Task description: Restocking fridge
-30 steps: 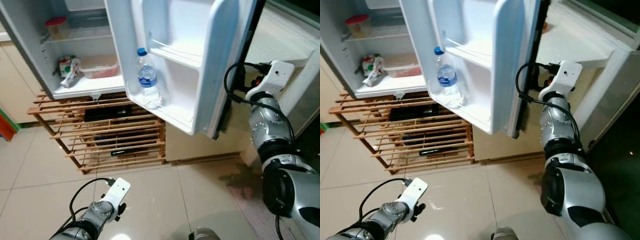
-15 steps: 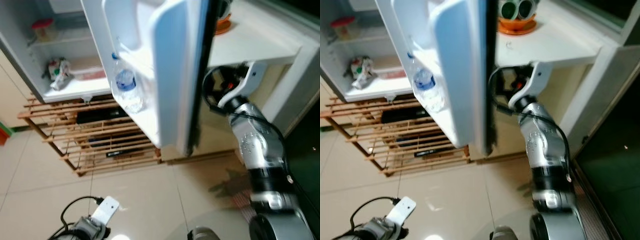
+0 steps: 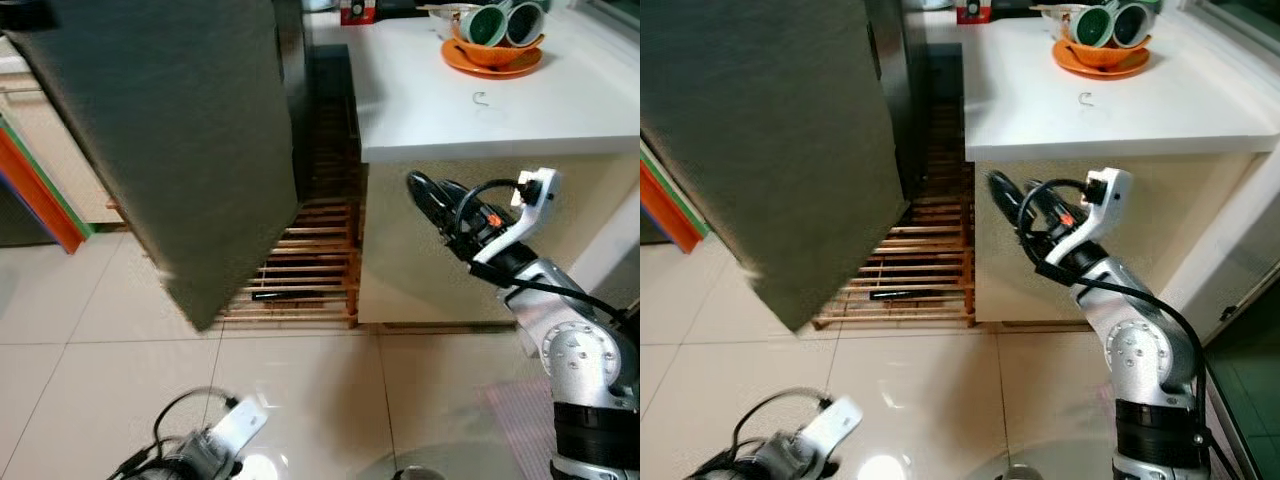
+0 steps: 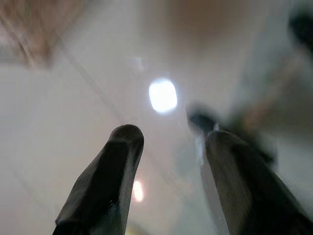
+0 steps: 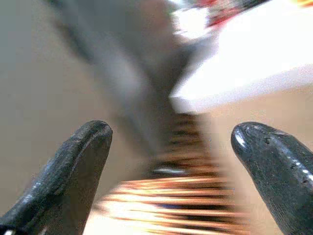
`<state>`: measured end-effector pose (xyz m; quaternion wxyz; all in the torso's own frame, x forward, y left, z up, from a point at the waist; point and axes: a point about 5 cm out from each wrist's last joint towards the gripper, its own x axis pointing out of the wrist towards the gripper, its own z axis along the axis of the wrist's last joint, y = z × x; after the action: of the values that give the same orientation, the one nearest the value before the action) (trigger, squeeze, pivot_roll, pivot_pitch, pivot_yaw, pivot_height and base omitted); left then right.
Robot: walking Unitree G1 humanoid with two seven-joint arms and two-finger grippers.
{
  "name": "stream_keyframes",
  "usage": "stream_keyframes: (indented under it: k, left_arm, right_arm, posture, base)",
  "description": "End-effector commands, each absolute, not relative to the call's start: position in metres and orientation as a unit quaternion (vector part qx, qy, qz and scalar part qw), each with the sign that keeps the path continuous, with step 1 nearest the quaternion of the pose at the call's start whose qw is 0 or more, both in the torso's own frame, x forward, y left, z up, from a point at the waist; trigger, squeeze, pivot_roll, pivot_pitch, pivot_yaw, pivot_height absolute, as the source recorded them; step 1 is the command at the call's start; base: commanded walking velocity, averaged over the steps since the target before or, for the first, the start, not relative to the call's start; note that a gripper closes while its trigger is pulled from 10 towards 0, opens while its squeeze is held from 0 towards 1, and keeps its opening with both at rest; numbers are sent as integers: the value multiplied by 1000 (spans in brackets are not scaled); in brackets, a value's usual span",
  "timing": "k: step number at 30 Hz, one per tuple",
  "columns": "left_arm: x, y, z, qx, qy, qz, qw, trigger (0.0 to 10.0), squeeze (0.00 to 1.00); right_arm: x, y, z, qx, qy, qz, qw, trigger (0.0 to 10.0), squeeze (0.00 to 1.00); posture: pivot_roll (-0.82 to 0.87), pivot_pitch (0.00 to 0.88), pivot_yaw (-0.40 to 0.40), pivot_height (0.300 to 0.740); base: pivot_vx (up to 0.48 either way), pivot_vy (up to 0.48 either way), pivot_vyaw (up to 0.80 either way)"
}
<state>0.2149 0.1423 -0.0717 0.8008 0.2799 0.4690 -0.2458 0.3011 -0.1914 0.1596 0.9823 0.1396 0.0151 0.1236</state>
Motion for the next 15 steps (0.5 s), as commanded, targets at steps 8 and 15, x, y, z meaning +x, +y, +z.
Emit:
stream_keyframes:
  k: [8, 15]
  left_arm:
    - [300, 144, 5, 170, 207, -144, 953, 10000, 0]
    - [332, 167, 88, 98, 4, -53, 994, 10000, 0]
  right_arm:
    - [293, -183, 117, 46, 40, 3, 998, 10000, 0]
    - [280, -191, 100, 15, 29, -57, 998, 10000, 0]
  posture:
    - [-166, 0, 80, 740]
    - [-131, 0, 69, 740]
  base:
    - [0, 0, 0]
    - [0, 0, 0]
